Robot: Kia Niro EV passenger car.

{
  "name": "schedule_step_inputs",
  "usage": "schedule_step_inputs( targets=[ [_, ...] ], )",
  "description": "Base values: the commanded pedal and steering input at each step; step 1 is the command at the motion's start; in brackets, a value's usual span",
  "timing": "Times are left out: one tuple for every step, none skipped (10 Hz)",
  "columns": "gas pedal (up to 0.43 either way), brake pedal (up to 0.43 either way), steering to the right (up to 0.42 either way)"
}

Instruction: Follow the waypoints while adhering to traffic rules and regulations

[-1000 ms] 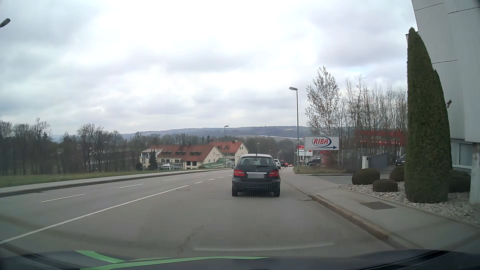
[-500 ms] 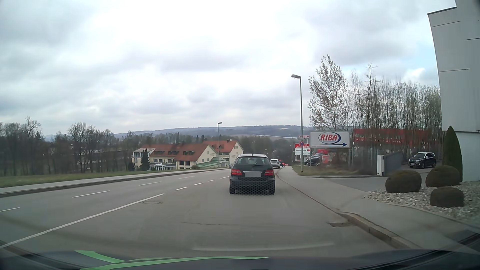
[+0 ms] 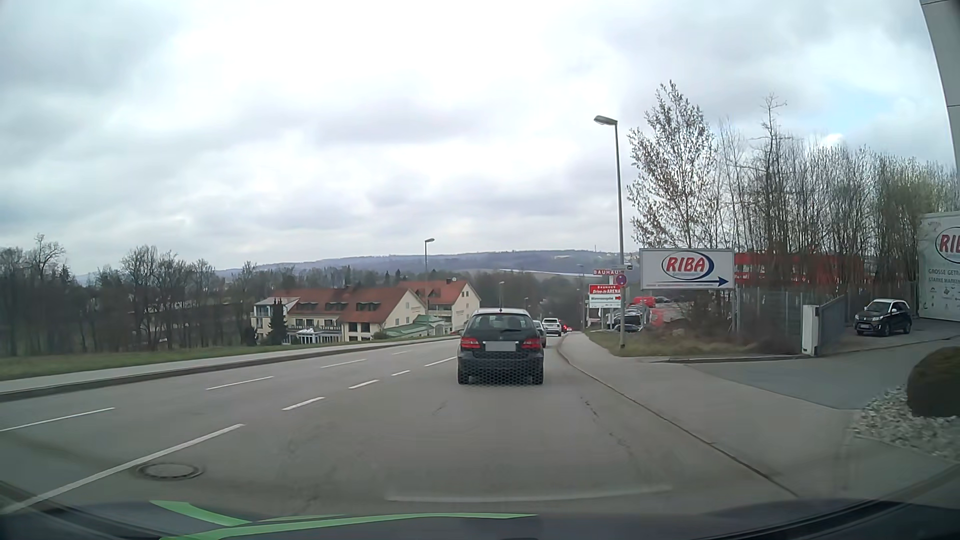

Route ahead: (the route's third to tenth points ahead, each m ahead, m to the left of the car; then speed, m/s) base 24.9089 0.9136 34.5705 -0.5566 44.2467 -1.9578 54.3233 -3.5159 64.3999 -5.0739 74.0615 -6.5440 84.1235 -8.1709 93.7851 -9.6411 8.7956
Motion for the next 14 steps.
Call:
schedule_step_inputs(
  targets=[
    [0.0, 0.0, 0.011],
    [0.0, 0.0, 0.013],
    [0.0, 0.0, 0.016],
    [0.0, 0.0, 0.019],
    [0.0, 0.0, 0.02],
    [0.0, 0.0, 0.02],
    [0.0, 0.0, 0.02],
    [0.0, 0.0, 0.021],
    [0.028, 0.0, 0.022],
    [0.028, 0.0, 0.022],
    [0.028, 0.0, 0.023],
    [0.047, 0.0, 0.023],
    [0.059, 0.0, 0.023],
    [0.059, 0.0, 0.024]
  ],
)
